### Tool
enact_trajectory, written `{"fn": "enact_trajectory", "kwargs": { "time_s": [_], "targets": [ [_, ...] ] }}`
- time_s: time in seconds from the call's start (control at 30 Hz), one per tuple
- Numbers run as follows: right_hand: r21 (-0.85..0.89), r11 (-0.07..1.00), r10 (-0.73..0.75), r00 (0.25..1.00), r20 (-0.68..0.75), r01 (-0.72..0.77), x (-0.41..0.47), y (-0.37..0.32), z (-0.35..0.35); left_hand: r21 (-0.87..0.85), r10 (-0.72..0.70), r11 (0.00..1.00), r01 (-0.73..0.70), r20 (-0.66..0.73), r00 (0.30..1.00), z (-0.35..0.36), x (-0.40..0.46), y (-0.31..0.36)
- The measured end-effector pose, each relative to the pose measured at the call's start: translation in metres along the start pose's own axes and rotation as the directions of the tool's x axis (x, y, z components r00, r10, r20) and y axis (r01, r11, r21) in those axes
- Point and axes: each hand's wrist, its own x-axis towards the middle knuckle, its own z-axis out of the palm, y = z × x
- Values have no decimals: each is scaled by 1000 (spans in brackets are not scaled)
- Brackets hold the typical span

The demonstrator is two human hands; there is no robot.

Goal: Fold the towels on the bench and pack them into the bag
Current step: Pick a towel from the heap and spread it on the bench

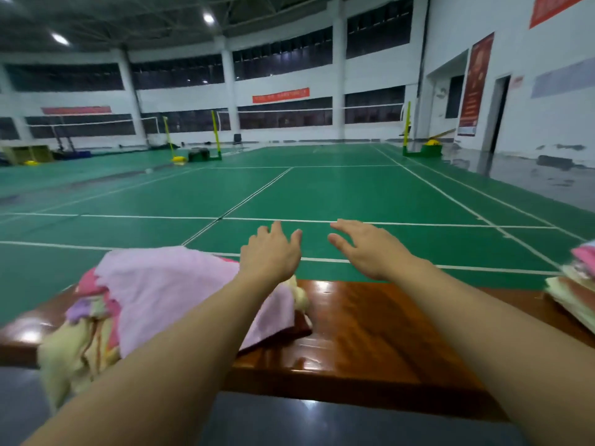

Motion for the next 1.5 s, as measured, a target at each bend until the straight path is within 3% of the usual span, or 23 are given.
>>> {"fn": "enact_trajectory", "kwargs": {
  "time_s": [0.17,0.3,0.57,0.77,0.9,1.2,1.5],
  "targets": [
    [177,984,-9,983,183,-24,31,-74,55,75,-103,991,107,-48,994,-39,2,-95],
    [170,974,98,953,288,-152,39,-98,99,150,-54,988,48,37,998,-41,-6,-134],
    [459,842,262,958,114,-285,31,-102,109,197,116,972,-126,60,991,-26,-17,-132],
    [772,573,321,942,97,-275,33,-95,107,157,163,974,-165,24,986,-16,-18,-120],
    [853,450,402,913,72,-265,27,-79,99,116,205,973,-202,-13,979,-12,-17,-106],
    [748,561,489,871,46,-354,-23,18,57,83,291,950,-300,105,951,27,-25,-51],
    [593,642,546,833,91,-486,-83,109,38,54,408,894,-444,311,858,89,-46,15]
  ]
}}
